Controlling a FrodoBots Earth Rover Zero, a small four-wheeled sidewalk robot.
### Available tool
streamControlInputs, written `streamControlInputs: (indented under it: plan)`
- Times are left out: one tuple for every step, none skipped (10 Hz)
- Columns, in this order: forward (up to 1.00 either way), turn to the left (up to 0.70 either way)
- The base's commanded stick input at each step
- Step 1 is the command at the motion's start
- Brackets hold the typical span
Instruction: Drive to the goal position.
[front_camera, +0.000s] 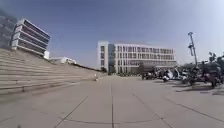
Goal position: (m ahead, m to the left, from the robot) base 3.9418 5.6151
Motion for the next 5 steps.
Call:
streamControlInputs:
  plan:
    - [1.0,-0.04]
    - [1.0,-0.04]
    - [1.0,0.0]
    - [1.0,0.0]
    - [1.0,0.01]
